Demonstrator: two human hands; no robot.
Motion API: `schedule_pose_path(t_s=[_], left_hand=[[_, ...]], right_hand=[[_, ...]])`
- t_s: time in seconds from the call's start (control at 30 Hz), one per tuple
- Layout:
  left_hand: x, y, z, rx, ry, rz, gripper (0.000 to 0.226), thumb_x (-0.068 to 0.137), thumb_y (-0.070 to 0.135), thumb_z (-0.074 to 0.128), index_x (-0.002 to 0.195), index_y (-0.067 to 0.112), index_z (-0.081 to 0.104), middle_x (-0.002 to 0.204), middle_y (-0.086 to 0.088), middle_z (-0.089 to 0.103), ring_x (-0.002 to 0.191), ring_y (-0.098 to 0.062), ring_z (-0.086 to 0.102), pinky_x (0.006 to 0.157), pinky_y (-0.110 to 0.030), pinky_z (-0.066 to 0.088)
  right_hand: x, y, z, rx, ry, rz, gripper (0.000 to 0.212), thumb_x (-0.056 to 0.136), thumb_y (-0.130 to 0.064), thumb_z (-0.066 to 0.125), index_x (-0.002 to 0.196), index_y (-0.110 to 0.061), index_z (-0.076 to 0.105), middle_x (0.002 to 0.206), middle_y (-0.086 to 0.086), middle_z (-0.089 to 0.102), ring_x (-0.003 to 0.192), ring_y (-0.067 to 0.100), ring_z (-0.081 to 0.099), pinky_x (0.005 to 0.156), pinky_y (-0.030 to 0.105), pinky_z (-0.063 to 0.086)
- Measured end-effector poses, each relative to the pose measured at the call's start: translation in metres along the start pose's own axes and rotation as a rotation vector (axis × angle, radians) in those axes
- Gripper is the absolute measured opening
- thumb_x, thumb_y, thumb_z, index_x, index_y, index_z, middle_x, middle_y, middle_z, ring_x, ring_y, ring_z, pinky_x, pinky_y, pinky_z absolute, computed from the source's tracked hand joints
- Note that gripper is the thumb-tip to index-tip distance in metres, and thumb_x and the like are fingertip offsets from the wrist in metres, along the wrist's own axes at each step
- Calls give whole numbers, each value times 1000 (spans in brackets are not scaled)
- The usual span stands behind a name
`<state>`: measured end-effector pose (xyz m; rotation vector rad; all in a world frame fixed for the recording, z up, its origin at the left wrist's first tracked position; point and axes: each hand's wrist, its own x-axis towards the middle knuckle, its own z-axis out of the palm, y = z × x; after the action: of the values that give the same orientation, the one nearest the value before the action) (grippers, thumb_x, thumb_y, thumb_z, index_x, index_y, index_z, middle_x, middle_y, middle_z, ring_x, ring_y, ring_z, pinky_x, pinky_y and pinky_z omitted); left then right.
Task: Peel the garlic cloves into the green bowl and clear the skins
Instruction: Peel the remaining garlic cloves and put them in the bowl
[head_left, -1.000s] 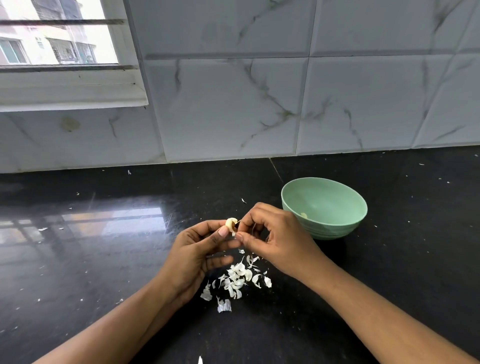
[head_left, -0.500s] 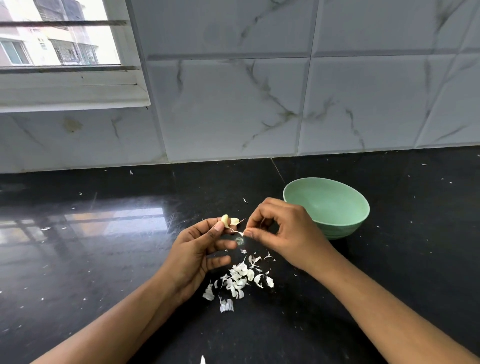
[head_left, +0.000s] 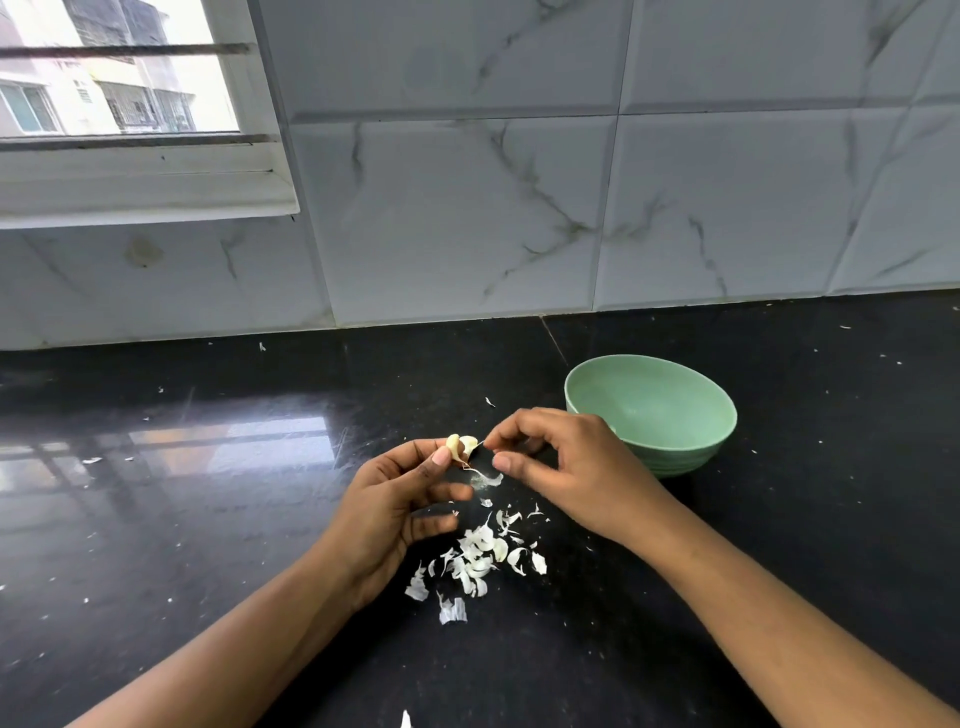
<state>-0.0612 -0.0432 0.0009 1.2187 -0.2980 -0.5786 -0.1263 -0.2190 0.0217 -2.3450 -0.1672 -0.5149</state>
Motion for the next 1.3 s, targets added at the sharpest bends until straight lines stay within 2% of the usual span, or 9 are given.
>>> schedule_pose_path(t_s=[0.1,0.2,0.37,0.47,0.63,0.83,0.97,1.2,1.3], left_hand=[[0,0,2,5,-14,13,19,76,18,61,90,11,71,66,-8,63,50,-8,57,38,-15,45],[0,-2,2,1,-36,16,19,75,17,61,90,9,70,66,-6,61,48,-6,52,35,-14,40],[-1,-2,2,20,-89,9,21,76,16,60,93,5,67,71,-3,63,53,-7,52,34,-14,38],[-1,-3,2,17,-103,-2,25,76,15,60,97,2,64,69,-3,62,52,-6,53,34,-14,39],[-1,-2,1,120,-63,73,34,73,18,66,103,3,68,81,-8,65,51,-9,54,34,-17,39],[0,0,-2,234,5,151,27,69,20,70,93,7,72,69,-8,66,52,-13,57,36,-18,38],[0,1,-1,152,-15,135,23,71,10,66,93,5,71,71,-6,69,51,-11,60,34,-18,40],[-1,2,0,125,-12,160,19,73,10,63,89,10,74,65,-11,67,50,-12,59,36,-18,41],[-1,1,0,129,-3,145,18,73,12,64,88,12,74,69,-12,68,52,-12,59,36,-18,41]], right_hand=[[-2,-2,10,68,-5,47,16,78,-33,76,90,-24,71,85,-10,68,75,4,62,71,23,50],[-4,-3,18,109,2,73,11,77,-30,77,81,-22,71,74,-8,68,66,6,61,66,26,51],[-3,-4,20,199,23,129,9,80,-26,75,75,-21,70,52,-16,57,51,-1,53,52,14,41],[-3,-3,21,269,13,167,9,81,-22,74,76,-17,69,48,-14,54,48,0,50,49,14,41],[-3,-2,20,186,35,139,12,80,-21,74,70,-19,67,52,-13,57,50,0,51,52,16,41],[-3,-4,19,53,19,38,12,81,-27,72,72,-23,66,65,-8,63,62,7,58,60,26,46],[-2,-5,16,133,8,79,8,83,-23,71,77,-18,69,57,-15,59,55,1,53,55,14,39],[-2,-5,15,567,-83,285,10,88,-12,64,79,-12,66,67,-3,61,56,5,50,44,21,42],[-1,-5,12,556,-103,327,11,89,-13,63,78,-13,65,69,-3,63,57,4,51,43,21,43]])
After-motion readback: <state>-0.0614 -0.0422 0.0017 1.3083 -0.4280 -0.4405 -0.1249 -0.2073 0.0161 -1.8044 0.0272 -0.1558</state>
